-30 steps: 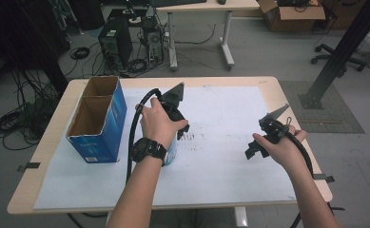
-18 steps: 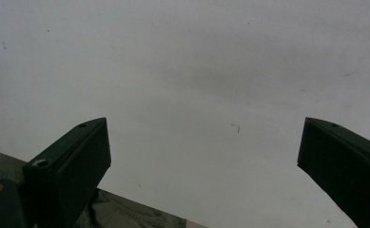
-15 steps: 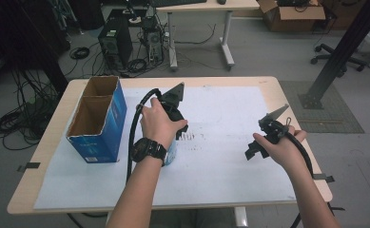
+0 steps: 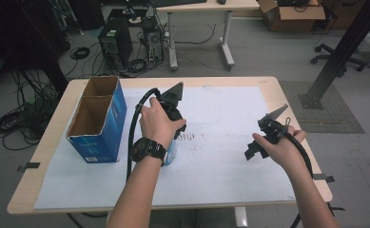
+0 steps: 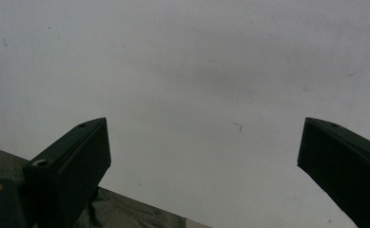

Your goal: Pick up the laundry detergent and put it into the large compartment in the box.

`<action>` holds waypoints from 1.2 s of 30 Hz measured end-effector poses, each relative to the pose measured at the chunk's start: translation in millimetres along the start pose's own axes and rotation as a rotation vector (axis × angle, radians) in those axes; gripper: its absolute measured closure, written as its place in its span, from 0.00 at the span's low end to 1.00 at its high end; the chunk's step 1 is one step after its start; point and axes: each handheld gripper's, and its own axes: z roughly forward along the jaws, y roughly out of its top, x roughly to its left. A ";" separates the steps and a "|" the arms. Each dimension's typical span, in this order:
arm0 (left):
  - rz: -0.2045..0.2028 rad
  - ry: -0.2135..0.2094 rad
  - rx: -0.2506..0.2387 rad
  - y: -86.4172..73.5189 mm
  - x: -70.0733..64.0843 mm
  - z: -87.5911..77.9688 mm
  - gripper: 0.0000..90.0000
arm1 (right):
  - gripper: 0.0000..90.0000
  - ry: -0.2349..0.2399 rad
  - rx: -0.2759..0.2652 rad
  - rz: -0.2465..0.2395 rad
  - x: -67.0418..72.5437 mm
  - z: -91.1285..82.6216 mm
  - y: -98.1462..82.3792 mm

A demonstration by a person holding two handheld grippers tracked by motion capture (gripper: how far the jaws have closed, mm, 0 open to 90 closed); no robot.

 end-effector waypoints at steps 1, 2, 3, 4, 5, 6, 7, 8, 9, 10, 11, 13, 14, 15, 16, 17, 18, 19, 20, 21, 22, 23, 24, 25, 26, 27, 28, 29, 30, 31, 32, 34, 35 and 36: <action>0.000 0.001 0.000 0.0 0.1 -0.1 0.35 | 0.04 0.000 -0.002 -0.003 -0.4 0.3 -0.1; 0.000 0.002 -0.001 -0.1 0.2 -0.1 0.35 | 0.04 0.000 0.001 0.001 -0.3 0.3 -0.1; 0.000 0.002 -0.001 -0.1 0.3 -0.2 0.36 | 0.04 -0.001 0.001 0.001 -0.5 0.4 -0.2; -0.001 0.002 -0.001 -0.1 0.3 -0.2 0.36 | 0.04 0.000 0.002 0.004 -0.5 0.6 -0.3; -0.003 0.002 -0.002 -0.1 0.5 -0.3 0.36 | 0.04 0.001 0.003 0.003 -0.6 0.9 -0.4; -0.003 0.002 -0.001 -0.2 0.5 -0.4 0.37 | 0.04 0.002 0.003 0.003 -0.7 1.0 -0.5; -0.003 0.002 0.000 -0.2 0.7 -0.5 0.37 | 0.04 0.001 0.003 0.003 -0.7 1.2 -0.5; -0.003 0.003 0.000 -0.2 0.9 -0.6 0.37 | 0.04 0.001 0.004 0.004 -0.7 1.3 -0.4; -0.003 0.003 0.000 -0.2 1.0 -0.7 0.37 | 0.04 0.002 0.004 0.003 -0.6 1.4 -0.4; -0.004 0.003 -0.001 -0.2 1.2 -0.7 0.38 | 0.04 0.003 0.004 0.003 -0.5 1.3 -0.3; -0.004 0.003 -0.001 -0.2 1.2 -0.7 0.38 | 0.04 0.003 0.004 0.003 -0.5 1.3 -0.3; -0.005 0.003 -0.001 -0.2 1.5 -0.9 0.39 | 0.04 0.001 0.002 -0.003 -0.4 1.2 0.0; -0.006 0.003 -0.001 -0.1 1.8 -1.1 0.39 | 0.04 0.001 0.003 -0.001 -0.1 1.1 0.1; -0.006 0.001 0.000 -0.1 2.0 -1.1 0.39 | 0.04 0.002 0.004 -0.001 -0.1 1.1 0.2; -0.006 0.001 0.000 0.0 2.1 -1.0 0.39 | 0.04 0.001 0.004 -0.001 -0.1 1.1 0.3; -0.006 0.001 0.000 0.0 2.1 -1.0 0.39 | 0.04 0.001 0.004 -0.001 -0.1 1.1 0.3; -0.007 0.001 0.001 0.2 2.0 -1.0 0.39 | 0.04 0.001 0.005 -0.004 -0.1 1.4 0.3; -0.007 0.001 0.001 0.2 2.0 -1.0 0.39 | 0.04 0.001 0.005 -0.004 -0.1 1.4 0.3; -0.007 0.001 0.001 0.3 2.0 -1.0 0.40 | 0.04 0.003 0.006 0.000 0.4 1.6 0.4; -0.009 -0.001 0.000 0.4 2.2 -1.0 0.40 | 0.04 0.003 0.007 0.000 0.5 1.8 0.5; -0.009 -0.001 0.000 0.4 2.2 -1.0 0.40 | 0.04 0.003 0.007 0.000 0.5 1.8 0.5; -0.010 -0.004 0.002 0.5 2.6 -1.2 0.40 | 0.04 0.002 0.006 0.000 0.2 2.1 0.5; -0.012 -0.007 0.003 0.7 2.8 -1.3 0.40 | 0.04 0.002 0.007 -0.002 0.0 2.3 0.5; -0.012 -0.007 0.003 0.7 2.8 -1.3 0.40 | 0.04 0.002 0.007 -0.002 0.0 2.3 0.5; -0.015 -0.009 0.003 0.7 2.9 -1.4 0.40 | 0.04 0.002 0.007 -0.002 0.0 2.2 0.5; -0.015 -0.013 0.004 0.9 3.7 -1.6 0.40 | 0.04 0.001 0.007 -0.001 0.0 2.2 0.5; -0.015 -0.013 0.004 0.9 3.7 -1.6 0.40 | 0.04 0.001 0.007 -0.001 0.0 2.2 0.5; -0.015 -0.017 0.006 1.1 4.1 -1.9 0.40 | 0.04 0.003 0.008 -0.001 0.1 2.0 0.5; -0.018 -0.023 0.002 1.2 4.4 -2.2 0.41 | 0.04 0.001 0.007 0.000 0.1 1.8 0.6; -0.018 -0.023 0.002 1.2 4.4 -2.2 0.41 | 0.04 0.001 0.007 0.000 0.1 1.8 0.6; -0.019 -0.025 0.003 1.3 4.7 -2.3 0.41 | 0.04 0.002 0.009 0.000 0.2 1.8 0.7; -0.021 -0.029 0.007 1.7 5.3 -2.5 0.41 | 0.04 0.003 0.009 0.001 0.7 1.5 0.9; -0.020 -0.030 0.009 2.0 5.6 -2.6 0.41 | 0.04 0.002 0.009 0.002 0.9 1.4 0.9; -0.020 -0.030 0.009 2.0 5.6 -2.6 0.41 | 0.04 0.002 0.009 0.002 0.9 1.4 0.9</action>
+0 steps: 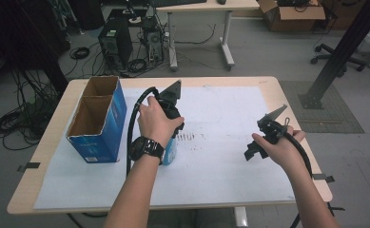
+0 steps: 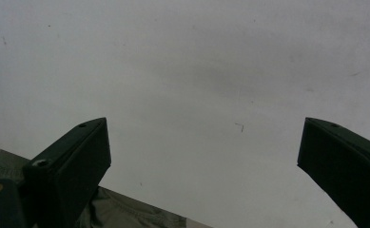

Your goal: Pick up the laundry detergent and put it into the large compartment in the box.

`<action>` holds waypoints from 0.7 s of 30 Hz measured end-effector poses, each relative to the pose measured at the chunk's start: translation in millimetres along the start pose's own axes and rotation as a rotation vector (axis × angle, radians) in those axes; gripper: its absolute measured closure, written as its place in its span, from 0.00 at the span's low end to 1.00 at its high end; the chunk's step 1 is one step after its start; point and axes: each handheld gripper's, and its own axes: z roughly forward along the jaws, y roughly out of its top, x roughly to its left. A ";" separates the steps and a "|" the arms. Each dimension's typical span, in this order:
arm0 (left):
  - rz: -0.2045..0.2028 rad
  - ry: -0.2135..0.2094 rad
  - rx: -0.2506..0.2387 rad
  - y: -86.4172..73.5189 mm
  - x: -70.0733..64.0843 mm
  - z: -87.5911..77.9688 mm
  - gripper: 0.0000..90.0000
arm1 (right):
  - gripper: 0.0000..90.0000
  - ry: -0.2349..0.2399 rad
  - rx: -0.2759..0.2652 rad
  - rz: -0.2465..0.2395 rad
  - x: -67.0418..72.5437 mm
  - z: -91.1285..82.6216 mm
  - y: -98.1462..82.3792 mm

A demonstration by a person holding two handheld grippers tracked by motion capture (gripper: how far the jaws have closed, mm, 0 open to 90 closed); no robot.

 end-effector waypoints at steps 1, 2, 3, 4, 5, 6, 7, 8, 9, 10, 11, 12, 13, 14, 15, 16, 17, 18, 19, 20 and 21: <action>0.001 -0.002 0.003 0.4 0.4 -0.2 0.41 | 0.04 0.000 -0.001 -0.002 0.5 -0.3 0.2; 0.000 -0.003 0.005 0.8 0.6 -0.2 0.41 | 0.04 0.000 0.000 -0.004 0.8 -0.7 0.2; 0.000 -0.003 0.005 0.8 0.6 -0.2 0.41 | 0.04 0.000 0.000 -0.004 0.8 -0.7 0.2; 0.002 -0.004 0.007 1.2 1.0 -0.4 0.41 | 0.04 0.001 -0.001 -0.006 1.2 -1.1 0.3; 0.002 -0.004 0.006 1.8 1.3 -1.1 0.41 | 0.04 -0.001 -0.003 -0.005 1.6 -2.0 0.4; 0.002 -0.004 0.006 1.8 1.3 -1.1 0.41 | 0.04 -0.001 -0.003 -0.005 1.6 -2.0 0.4; 0.006 -0.002 0.007 2.4 1.4 -4.3 0.41 | 0.04 0.000 -0.003 -0.008 1.5 -2.8 0.5; 0.006 -0.002 0.007 2.4 1.4 -4.3 0.41 | 0.04 0.000 -0.003 -0.008 1.5 -2.8 0.5; 0.005 -0.002 0.004 2.7 1.6 -6.9 0.41 | 0.04 -0.001 -0.002 -0.004 1.5 -3.6 0.5; 0.007 -0.003 0.004 3.1 2.2 -10.3 0.41 | 0.04 0.000 -0.003 -0.004 1.2 -4.0 0.5; 0.008 -0.006 -0.003 3.7 3.4 -18.7 0.41 | 0.04 0.001 -0.003 -0.004 0.7 -5.0 0.3; 0.008 -0.006 -0.003 3.7 3.4 -18.7 0.41 | 0.04 0.001 -0.003 -0.004 0.7 -5.0 0.3; 0.010 -0.007 -0.005 3.9 4.2 -23.4 0.41 | 0.04 0.001 -0.005 0.001 0.6 -6.0 0.1; 0.012 -0.007 -0.005 4.1 4.4 -27.0 0.41 | 0.04 0.000 -0.010 0.000 0.0 -7.3 -0.3; 0.015 -0.006 -0.009 4.5 5.1 -33.6 0.41 | 0.04 0.000 -0.010 0.000 0.0 -7.3 -0.3; 0.016 -0.005 -0.009 4.8 5.4 -38.6 0.42 | 0.04 0.003 -0.008 0.009 0.1 -8.4 -0.5; 0.019 -0.005 -0.008 5.1 5.8 -42.6 0.42 | 0.04 0.003 -0.009 0.009 -0.2 -9.7 -0.7; 0.017 -0.005 -0.014 5.7 6.8 -54.4 0.42 | 0.04 0.003 -0.012 0.011 -0.1 -10.3 -0.8; 0.017 -0.005 -0.014 5.7 6.8 -54.4 0.42 | 0.04 0.003 -0.012 0.011 -0.1 -10.3 -0.8; 0.020 -0.005 -0.017 5.9 7.6 -59.3 0.42 | 0.04 0.004 -0.013 0.008 -0.3 -10.9 -1.0; 0.018 -0.007 -0.018 6.1 8.3 -64.0 0.42 | 0.04 0.006 -0.014 0.008 0.0 -11.4 -0.9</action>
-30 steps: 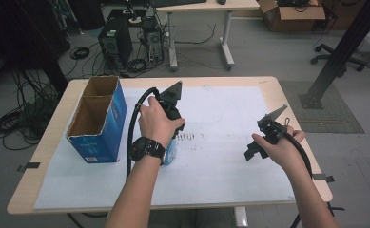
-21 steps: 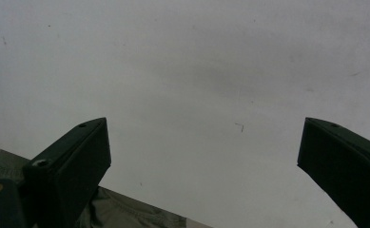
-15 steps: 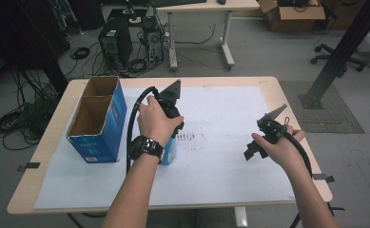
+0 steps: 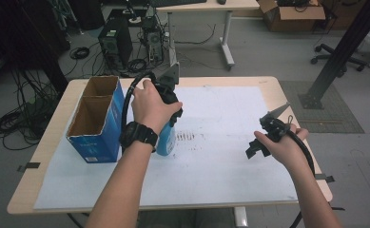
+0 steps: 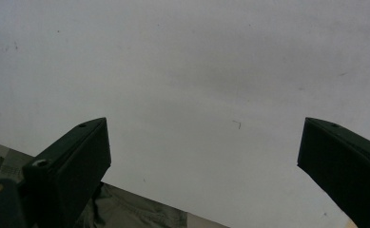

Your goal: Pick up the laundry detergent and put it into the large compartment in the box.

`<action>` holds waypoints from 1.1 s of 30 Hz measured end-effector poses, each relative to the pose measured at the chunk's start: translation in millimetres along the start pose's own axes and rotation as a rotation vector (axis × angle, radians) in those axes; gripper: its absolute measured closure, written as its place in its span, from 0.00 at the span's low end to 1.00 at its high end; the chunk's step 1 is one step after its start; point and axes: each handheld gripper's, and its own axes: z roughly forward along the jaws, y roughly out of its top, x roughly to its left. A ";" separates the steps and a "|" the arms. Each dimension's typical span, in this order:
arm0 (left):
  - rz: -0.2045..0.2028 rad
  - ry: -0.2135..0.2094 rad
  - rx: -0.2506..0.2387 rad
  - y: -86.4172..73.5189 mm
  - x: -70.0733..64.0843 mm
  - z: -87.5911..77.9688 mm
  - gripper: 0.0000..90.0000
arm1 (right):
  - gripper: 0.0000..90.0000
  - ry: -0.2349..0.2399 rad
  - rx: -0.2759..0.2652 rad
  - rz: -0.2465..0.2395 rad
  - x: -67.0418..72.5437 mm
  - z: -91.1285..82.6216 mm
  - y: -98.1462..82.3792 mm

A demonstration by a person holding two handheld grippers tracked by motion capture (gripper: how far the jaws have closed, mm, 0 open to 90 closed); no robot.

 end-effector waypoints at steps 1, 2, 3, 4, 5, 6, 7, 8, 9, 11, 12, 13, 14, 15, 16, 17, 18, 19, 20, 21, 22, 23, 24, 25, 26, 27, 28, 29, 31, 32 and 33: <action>0.000 -0.004 -0.004 0.6 1.6 -9.0 0.42 | 0.04 0.002 -0.001 -0.001 0.3 -1.1 0.1; 0.000 -0.004 -0.004 0.6 1.6 -9.0 0.42 | 0.04 0.002 -0.001 -0.001 0.3 -1.1 0.1; -0.003 -0.006 -0.006 1.1 3.3 -17.0 0.42 | 0.04 0.002 -0.004 0.001 0.7 -2.9 0.5; -0.003 -0.006 -0.008 1.4 4.2 -21.5 0.42 | 0.04 0.002 -0.004 -0.002 0.9 -3.9 0.8; 0.000 -0.003 -0.007 1.9 5.4 -27.2 0.42 | 0.04 0.002 -0.005 -0.002 1.4 -4.9 1.1; 0.000 -0.003 -0.007 1.9 5.4 -27.2 0.42 | 0.04 0.002 -0.005 -0.002 1.4 -4.9 1.1; 0.002 0.000 -0.008 2.8 7.6 -36.3 0.42 | 0.04 0.003 -0.011 -0.010 2.0 -6.6 1.8; 0.002 0.000 -0.008 2.8 7.6 -36.3 0.42 | 0.04 0.003 -0.011 -0.010 2.0 -6.6 1.8; 0.000 0.000 -0.005 3.2 8.7 -40.8 0.42 | 0.04 0.005 -0.011 -0.002 3.4 -7.8 2.4; 0.004 0.005 -0.007 4.0 11.2 -49.2 0.42 | 0.04 0.005 -0.012 -0.010 3.9 -9.0 2.8; 0.003 0.006 -0.007 4.5 13.0 -55.1 0.42 | 0.04 0.006 -0.012 -0.008 4.5 -9.7 3.1; 0.000 0.010 -0.009 5.1 15.6 -63.3 0.42 | 0.04 0.006 -0.013 -0.010 4.9 -10.1 3.8; 0.001 0.013 -0.009 5.5 17.6 -69.1 0.42 | 0.04 0.006 -0.011 -0.011 5.0 -10.3 4.2; 0.001 0.013 -0.009 5.5 17.6 -69.1 0.42 | 0.04 0.006 -0.011 -0.011 5.0 -10.3 4.2; -0.002 0.015 -0.013 6.0 21.2 -78.1 0.42 | 0.04 0.010 -0.013 -0.009 5.2 -10.8 5.0; -0.002 0.015 -0.013 6.0 21.2 -78.1 0.42 | 0.04 0.010 -0.013 -0.009 5.2 -10.8 5.0; -0.002 0.015 -0.013 6.2 23.2 -82.4 0.42 | 0.04 0.011 -0.014 -0.011 5.1 -11.3 5.4; -0.003 0.015 -0.015 6.4 24.9 -85.5 0.42 | 0.04 0.011 -0.014 -0.003 5.3 -12.7 5.9; -0.007 0.011 -0.017 6.6 30.9 -94.2 0.42 | 0.04 0.009 -0.015 -0.005 4.8 -13.6 6.2; -0.007 0.011 -0.017 6.6 30.9 -94.2 0.42 | 0.04 0.009 -0.015 -0.005 4.8 -13.6 6.2; -0.011 0.009 -0.018 6.6 34.0 -97.6 0.42 | 0.04 0.009 -0.018 -0.003 4.5 -14.7 6.5; -0.014 0.009 -0.019 6.6 36.5 -100.1 0.42 | 0.04 0.009 -0.019 -0.004 4.2 -15.3 6.7; -0.025 0.011 -0.025 6.0 45.0 -107.0 0.42 | 0.04 0.011 -0.020 -0.005 4.1 -16.3 7.0; -0.025 0.011 -0.025 6.0 45.0 -107.0 0.42 | 0.04 0.011 -0.020 -0.005 4.1 -16.3 7.0; -0.030 0.012 -0.025 5.5 49.1 -109.5 0.42 | 0.04 0.011 -0.019 -0.006 4.1 -16.7 7.3; -0.038 0.017 -0.025 4.6 56.2 -113.8 0.42 | 0.04 0.012 -0.020 -0.001 4.3 -16.9 7.9; -0.038 0.017 -0.025 4.6 56.2 -113.8 0.42 | 0.04 0.013 -0.018 0.000 4.3 -16.8 8.2; -0.046 0.025 -0.027 3.3 65.3 -118.5 0.42 | 0.04 0.015 -0.017 0.000 4.1 -16.9 8.7; -0.056 0.028 -0.029 2.3 71.6 -121.3 0.42 | 0.04 0.015 -0.020 -0.001 3.7 -16.8 9.1; -0.066 0.028 -0.031 1.3 77.1 -123.3 0.42 | 0.04 0.017 -0.021 0.002 3.8 -16.8 9.7; -0.081 0.028 -0.032 -0.3 87.2 -126.4 0.42 | 0.04 0.018 -0.020 0.004 3.9 -16.2 10.6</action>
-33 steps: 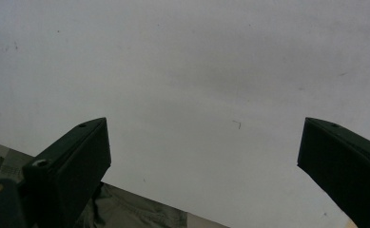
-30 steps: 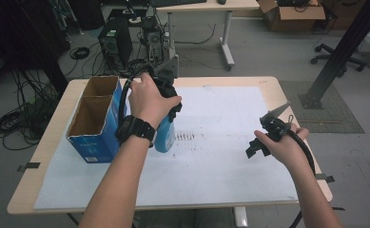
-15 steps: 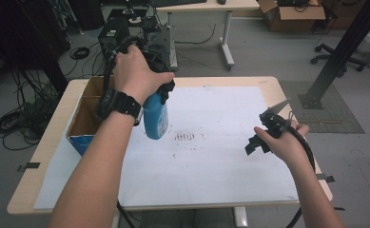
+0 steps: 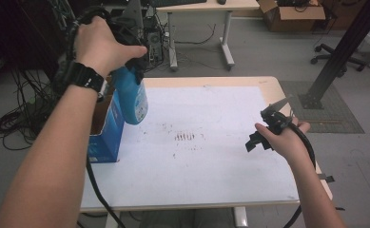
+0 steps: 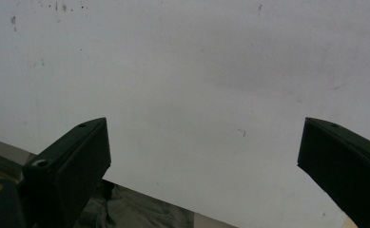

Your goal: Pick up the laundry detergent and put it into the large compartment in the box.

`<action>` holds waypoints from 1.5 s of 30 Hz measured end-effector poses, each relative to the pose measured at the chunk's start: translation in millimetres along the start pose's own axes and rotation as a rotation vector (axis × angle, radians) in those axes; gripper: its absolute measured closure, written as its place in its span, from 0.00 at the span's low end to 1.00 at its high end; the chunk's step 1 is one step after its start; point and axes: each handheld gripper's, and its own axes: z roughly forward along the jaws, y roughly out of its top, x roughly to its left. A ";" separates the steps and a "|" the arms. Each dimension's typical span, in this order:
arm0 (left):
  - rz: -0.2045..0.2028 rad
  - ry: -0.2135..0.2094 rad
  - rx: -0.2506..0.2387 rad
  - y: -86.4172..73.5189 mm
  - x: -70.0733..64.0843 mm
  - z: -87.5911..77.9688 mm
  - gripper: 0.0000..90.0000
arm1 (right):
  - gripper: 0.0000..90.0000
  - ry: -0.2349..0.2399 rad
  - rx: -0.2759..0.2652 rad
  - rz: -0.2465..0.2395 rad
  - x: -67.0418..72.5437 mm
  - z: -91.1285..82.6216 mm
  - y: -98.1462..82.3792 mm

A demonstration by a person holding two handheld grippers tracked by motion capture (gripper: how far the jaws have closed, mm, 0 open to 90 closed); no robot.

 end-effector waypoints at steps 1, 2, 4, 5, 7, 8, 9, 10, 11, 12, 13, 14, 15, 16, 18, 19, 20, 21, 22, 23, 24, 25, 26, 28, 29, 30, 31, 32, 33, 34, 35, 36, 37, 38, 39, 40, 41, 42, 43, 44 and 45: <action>0.000 0.000 0.000 0.0 0.0 0.0 0.42 | 0.04 0.000 0.000 0.000 0.0 0.0 0.0; -0.016 0.003 0.000 -1.1 11.8 -2.7 0.42 | 0.04 0.002 0.002 0.007 0.8 1.0 1.0; -0.031 0.005 0.000 -1.8 19.2 -4.0 0.42 | 0.04 0.005 0.004 0.009 0.9 1.4 1.4; -0.048 0.011 0.000 -2.7 29.5 -5.2 0.42 | 0.04 0.004 0.006 0.009 0.6 1.8 1.9; -0.060 0.017 0.001 -3.4 36.4 -5.5 0.42 | 0.04 0.002 0.004 0.012 0.6 1.8 2.3; -0.067 0.023 0.002 -4.0 41.8 -5.6 0.42 | 0.04 0.003 0.005 0.013 0.3 1.7 2.4; -0.082 0.030 0.001 -5.2 50.7 -5.6 0.42 | 0.04 0.004 0.004 0.016 0.1 1.6 2.7; -0.089 0.034 0.001 -5.9 55.7 -5.6 0.42 | 0.04 0.002 0.006 0.022 0.3 1.2 3.0; -0.089 0.034 0.001 -5.9 55.7 -5.6 0.42 | 0.04 0.001 0.004 0.019 -0.1 1.1 3.2; -0.105 0.038 -0.004 -7.6 66.3 -5.6 0.42 | 0.04 0.000 0.002 0.018 -0.4 0.9 3.5; -0.105 0.038 -0.004 -7.6 66.3 -5.6 0.42 | 0.04 0.000 0.002 0.018 -0.4 0.9 3.5; -0.113 0.041 -0.005 -8.6 71.3 -5.2 0.42 | 0.04 0.004 -0.001 0.028 -0.1 0.5 3.9; -0.114 0.043 -0.006 -9.1 74.2 -4.9 0.42 | 0.04 0.003 -0.001 0.025 -0.4 0.2 4.2; -0.126 0.046 -0.004 -10.2 80.5 -3.8 0.42 | 0.04 0.006 -0.001 0.028 -0.3 0.3 4.7; -0.131 0.049 -0.004 -10.9 84.9 -2.8 0.42 | 0.04 0.004 0.000 0.033 0.1 0.4 5.3; -0.135 0.052 -0.001 -11.4 87.8 -1.6 0.42 | 0.04 0.002 0.003 0.032 0.3 0.5 5.8; -0.146 0.054 -0.001 -12.6 94.0 0.5 0.42 | 0.04 0.007 0.003 0.032 1.0 0.9 6.7; -0.146 0.054 -0.001 -12.6 94.0 0.5 0.42 | 0.04 0.007 0.003 0.032 1.0 0.9 6.7; -0.151 0.055 -0.001 -13.3 96.8 1.8 0.42 | 0.04 0.006 0.003 0.030 1.3 1.3 7.2; -0.154 0.055 0.001 -14.0 99.6 3.2 0.42 | 0.04 0.005 0.002 0.028 1.7 1.8 7.7; -0.158 0.054 0.001 -14.7 102.3 4.8 0.42 | 0.04 0.005 0.006 0.031 2.2 2.0 8.1; -0.164 0.048 0.003 -16.1 107.1 8.6 0.42 | 0.04 0.006 0.007 0.035 3.1 2.8 9.0; -0.164 0.048 0.003 -16.1 107.1 8.6 0.42 | 0.04 0.006 0.007 0.035 3.1 2.8 9.0; -0.167 0.043 0.006 -17.3 110.7 12.4 0.42 | 0.04 0.004 0.011 0.030 4.4 4.0 9.8; -0.167 0.042 0.006 -18.1 112.5 15.5 0.42 | 0.04 0.004 0.011 0.030 4.4 4.0 9.8; -0.165 0.044 0.008 -18.9 113.7 20.0 0.42 | 0.04 0.001 0.015 0.032 5.3 4.7 10.1; -0.165 0.044 0.008 -18.9 113.7 20.0 0.42 | 0.04 -0.001 0.015 0.028 5.5 5.0 10.3; -0.167 0.045 0.007 -19.3 114.3 22.7 0.42 | 0.04 0.000 0.016 0.031 6.0 5.2 10.4; -0.163 0.046 0.014 -19.7 115.1 28.9 0.42 | 0.04 -0.003 0.016 0.030 6.3 5.6 10.4; -0.163 0.043 0.016 -20.0 115.8 32.3 0.42 | 0.04 -0.002 0.016 0.028 6.7 5.9 10.5; -0.163 0.043 0.016 -20.0 115.8 32.3 0.42 | 0.04 0.002 0.016 0.028 7.1 6.4 10.4; -0.159 0.040 0.024 -20.2 116.5 38.0 0.42 | 0.04 0.002 0.016 0.028 7.1 6.4 10.4; -0.162 0.039 0.021 -20.3 116.8 40.8 0.42 | 0.04 0.004 0.020 0.038 8.4 6.8 10.5; -0.160 0.038 0.029 -20.5 117.8 47.4 0.42 | 0.04 0.000 0.022 0.026 7.8 7.7 10.1; -0.160 0.038 0.029 -20.5 117.8 47.4 0.42 | 0.04 0.000 0.022 0.026 7.8 7.7 10.1; -0.162 0.036 0.038 -20.9 119.1 56.3 0.42 | 0.04 -0.002 0.026 0.029 8.4 8.4 10.0; -0.162 0.036 0.038 -20.9 119.1 56.3 0.42 | 0.04 -0.002 0.026 0.029 8.4 8.4 10.0; -0.165 0.034 0.041 -21.3 119.6 60.4 0.42 | 0.04 -0.004 0.025 0.028 8.4 9.0 9.8; -0.166 0.032 0.045 -21.7 120.0 64.6 0.42 | 0.04 -0.003 0.029 0.030 8.9 9.4 9.8; -0.165 0.030 0.049 -21.8 120.1 68.7 0.42 | 0.04 -0.004 0.030 0.030 9.1 9.9 9.8; -0.167 0.024 0.055 -22.2 120.9 76.8 0.42 | 0.04 -0.004 0.029 0.029 9.7 10.8 9.9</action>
